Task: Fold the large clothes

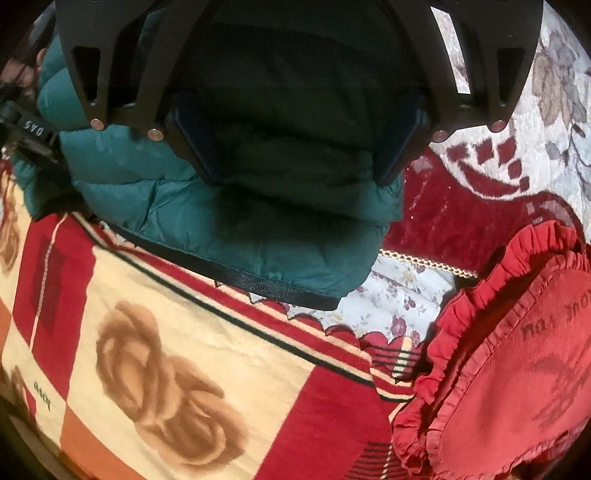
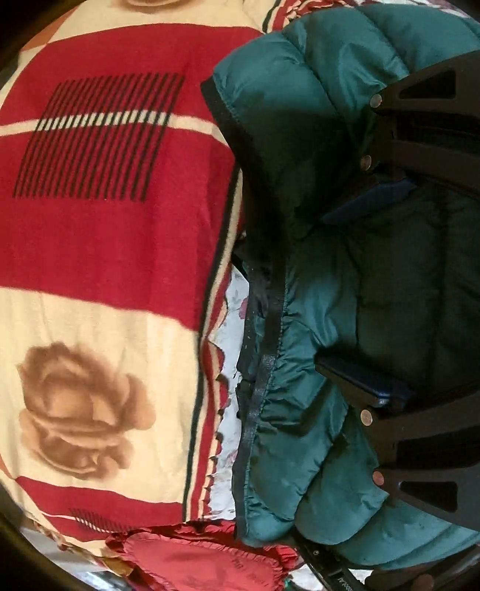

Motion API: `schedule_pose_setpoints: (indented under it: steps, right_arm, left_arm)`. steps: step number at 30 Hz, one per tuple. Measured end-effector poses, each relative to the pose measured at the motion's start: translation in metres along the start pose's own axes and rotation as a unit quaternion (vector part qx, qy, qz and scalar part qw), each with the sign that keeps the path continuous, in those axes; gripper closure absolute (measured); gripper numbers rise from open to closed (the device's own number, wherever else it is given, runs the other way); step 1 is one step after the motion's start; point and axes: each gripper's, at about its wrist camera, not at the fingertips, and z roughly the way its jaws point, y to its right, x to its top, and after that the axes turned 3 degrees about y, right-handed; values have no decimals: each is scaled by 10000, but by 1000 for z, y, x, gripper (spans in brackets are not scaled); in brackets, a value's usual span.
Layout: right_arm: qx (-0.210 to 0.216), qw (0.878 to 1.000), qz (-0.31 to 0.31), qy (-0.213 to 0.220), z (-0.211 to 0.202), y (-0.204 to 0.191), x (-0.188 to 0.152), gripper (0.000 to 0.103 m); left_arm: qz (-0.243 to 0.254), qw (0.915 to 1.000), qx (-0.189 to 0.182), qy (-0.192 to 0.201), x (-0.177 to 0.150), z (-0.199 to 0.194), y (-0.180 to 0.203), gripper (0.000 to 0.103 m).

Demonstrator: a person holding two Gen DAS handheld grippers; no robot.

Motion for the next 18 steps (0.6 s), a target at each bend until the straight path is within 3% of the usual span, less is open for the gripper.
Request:
schedule_pose_setpoints:
  steps: [4,10,14,18]
  right_arm:
    - [17,9999,67,-72,-11,1,2,32]
    - [545,9974,187,425,-81,8,-11,32]
    - [463,9973,207,530,-111,21,-25,32]
    - [108,9980,199,583,-120,41,-36,32]
  left_arm:
    - [84,9999,80,-84,2,-2,3,17]
    - [171,9996,116,181,0,-36,3,17]
    - [279,9990,19,362,-6,-60,7,17]
    - [468,9984,-35,322,-13,-68,19,17]
